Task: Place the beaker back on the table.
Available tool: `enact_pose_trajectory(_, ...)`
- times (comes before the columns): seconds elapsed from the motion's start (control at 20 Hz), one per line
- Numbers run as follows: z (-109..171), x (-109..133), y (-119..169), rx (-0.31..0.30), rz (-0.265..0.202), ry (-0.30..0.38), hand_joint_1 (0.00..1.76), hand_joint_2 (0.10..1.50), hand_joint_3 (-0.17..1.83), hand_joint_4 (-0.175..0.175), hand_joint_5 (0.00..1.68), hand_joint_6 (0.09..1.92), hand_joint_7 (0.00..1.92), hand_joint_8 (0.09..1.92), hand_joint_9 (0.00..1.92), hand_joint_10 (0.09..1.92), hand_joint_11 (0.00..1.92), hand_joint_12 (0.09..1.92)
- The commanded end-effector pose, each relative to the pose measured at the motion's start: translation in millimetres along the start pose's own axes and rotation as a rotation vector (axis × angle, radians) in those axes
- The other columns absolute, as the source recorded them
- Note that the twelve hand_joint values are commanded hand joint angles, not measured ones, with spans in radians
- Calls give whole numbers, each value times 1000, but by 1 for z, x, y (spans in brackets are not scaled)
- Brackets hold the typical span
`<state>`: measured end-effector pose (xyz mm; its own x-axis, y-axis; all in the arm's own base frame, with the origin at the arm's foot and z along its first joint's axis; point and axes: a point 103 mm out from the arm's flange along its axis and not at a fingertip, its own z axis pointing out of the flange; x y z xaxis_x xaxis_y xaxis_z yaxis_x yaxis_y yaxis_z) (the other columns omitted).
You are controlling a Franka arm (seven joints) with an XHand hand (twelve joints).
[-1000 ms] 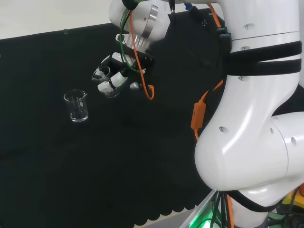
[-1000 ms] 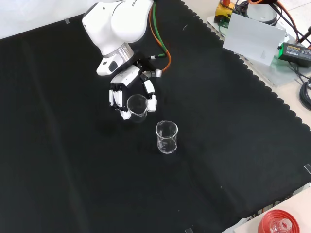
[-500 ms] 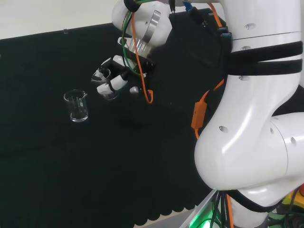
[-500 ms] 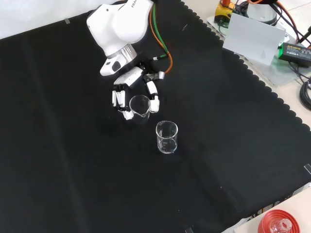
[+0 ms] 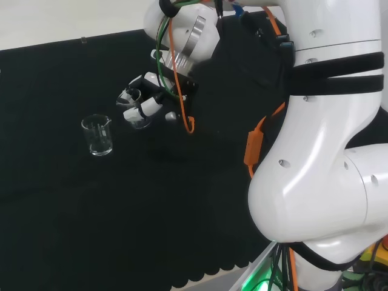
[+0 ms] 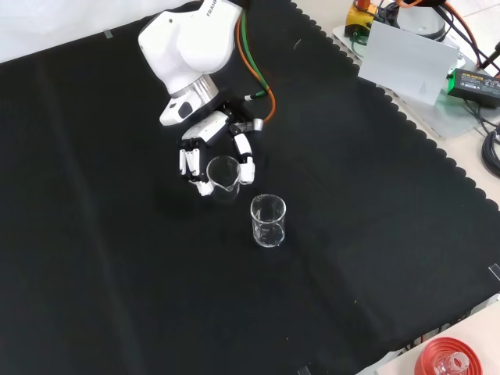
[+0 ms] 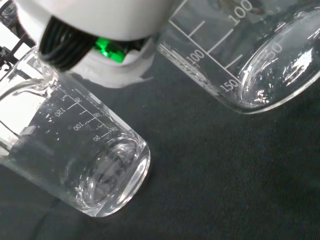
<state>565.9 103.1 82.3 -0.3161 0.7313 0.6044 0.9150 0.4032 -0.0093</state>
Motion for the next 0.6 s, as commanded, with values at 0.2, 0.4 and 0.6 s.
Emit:
enact_pose_trajectory(0.2,4,-11,5,17,-3,9,1149,684,539,152,1384,413,1455,87,1286,179,797,1089)
enact_pose_trajectory(0.4,8,-17,5,23,4,12,1149,684,539,154,1385,412,1454,87,1287,179,797,1089)
enact_pose_trajectory(0.6,9,-19,5,25,8,16,1149,684,539,155,1385,411,1454,87,1287,178,798,1089)
